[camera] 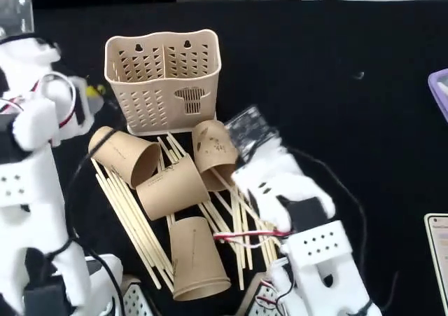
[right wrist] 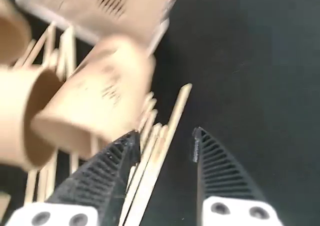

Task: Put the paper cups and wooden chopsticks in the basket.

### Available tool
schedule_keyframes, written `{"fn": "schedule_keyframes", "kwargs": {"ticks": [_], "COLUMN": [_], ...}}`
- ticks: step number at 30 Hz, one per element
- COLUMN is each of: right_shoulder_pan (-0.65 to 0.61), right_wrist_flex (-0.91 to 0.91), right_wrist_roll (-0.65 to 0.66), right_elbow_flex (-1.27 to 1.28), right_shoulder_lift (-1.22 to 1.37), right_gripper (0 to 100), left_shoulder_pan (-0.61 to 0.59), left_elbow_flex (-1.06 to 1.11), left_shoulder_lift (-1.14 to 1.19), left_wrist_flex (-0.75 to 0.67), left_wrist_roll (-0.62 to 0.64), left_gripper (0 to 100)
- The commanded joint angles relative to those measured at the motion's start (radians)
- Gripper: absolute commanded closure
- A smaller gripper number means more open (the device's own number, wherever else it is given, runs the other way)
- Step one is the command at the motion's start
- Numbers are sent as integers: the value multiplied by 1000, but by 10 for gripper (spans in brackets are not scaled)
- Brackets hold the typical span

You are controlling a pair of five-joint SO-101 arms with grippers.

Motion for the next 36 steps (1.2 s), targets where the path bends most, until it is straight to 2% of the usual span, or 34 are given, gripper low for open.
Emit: {"fn": "schedule_keyframes", "kwargs": {"ticks": [1,4,8,12,16,20,25,30,33,36], "right_shoulder_pan": [-38,-41,-66,-94,-17,55,-38,-184,-244,-252], "right_wrist_flex": [-68,-132,-230,-281,-244,-78,117,127,110,-6], "right_wrist_roll": [52,80,80,77,81,77,75,5,-8,-8], "right_elbow_flex": [61,111,179,225,182,25,-81,-79,-64,19], "right_shoulder_lift": [-28,-28,-25,-27,-28,-28,-28,-28,-28,-28], "right_gripper": [747,676,674,674,674,674,674,674,674,674], "left_shoulder_pan": [-163,-225,-243,-245,-245,-245,-245,-245,-242,-243], "left_elbow_flex": [366,567,862,1173,1402,1537,1693,1821,1830,1830], "left_shoulder_lift": [-97,-210,-385,-569,-753,-934,-1148,-1339,-1338,-1326], "left_wrist_flex": [-121,-203,-359,-583,-738,-761,-761,-760,-763,-767], "left_wrist_roll": [3,3,8,9,11,11,11,12,12,51], "left_gripper": [784,784,784,784,784,784,784,784,784,784]}}
